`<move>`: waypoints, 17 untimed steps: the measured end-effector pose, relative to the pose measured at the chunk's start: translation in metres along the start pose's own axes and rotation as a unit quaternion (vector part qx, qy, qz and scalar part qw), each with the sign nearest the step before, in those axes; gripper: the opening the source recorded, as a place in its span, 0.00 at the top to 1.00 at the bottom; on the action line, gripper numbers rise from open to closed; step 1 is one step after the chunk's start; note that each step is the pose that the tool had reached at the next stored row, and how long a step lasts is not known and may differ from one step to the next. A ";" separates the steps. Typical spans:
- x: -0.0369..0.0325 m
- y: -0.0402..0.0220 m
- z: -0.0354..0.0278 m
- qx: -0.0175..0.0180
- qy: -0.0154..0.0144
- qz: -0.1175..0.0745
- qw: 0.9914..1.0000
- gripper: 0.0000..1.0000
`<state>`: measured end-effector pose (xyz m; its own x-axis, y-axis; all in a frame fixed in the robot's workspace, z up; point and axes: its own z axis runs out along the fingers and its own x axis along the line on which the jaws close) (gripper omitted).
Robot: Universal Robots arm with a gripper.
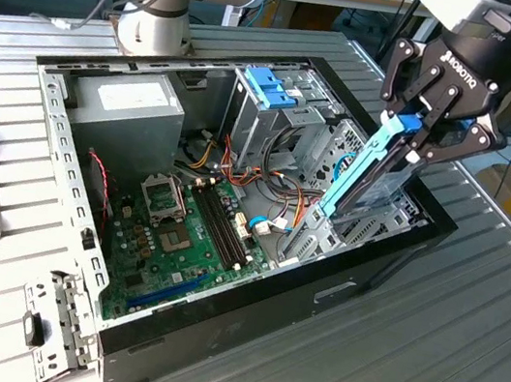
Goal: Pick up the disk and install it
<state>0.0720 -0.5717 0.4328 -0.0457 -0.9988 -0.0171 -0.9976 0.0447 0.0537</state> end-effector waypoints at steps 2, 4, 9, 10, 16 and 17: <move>0.0000 -0.0001 0.0014 0.000 0.000 0.000 1.000 0.63; 0.0000 -0.0001 0.0028 0.000 0.000 0.000 1.000 0.63; 0.0001 -0.0004 0.0081 0.000 0.000 0.000 1.000 0.63; 0.0001 -0.0004 0.0087 0.000 0.000 0.000 1.000 0.63; 0.0002 -0.0007 0.0129 0.000 0.000 0.000 1.000 0.63; 0.0002 -0.0007 0.0135 0.000 0.000 0.000 1.000 0.63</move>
<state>0.0720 -0.5717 0.4192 -0.0457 -0.9988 -0.0171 -0.9976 0.0447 0.0537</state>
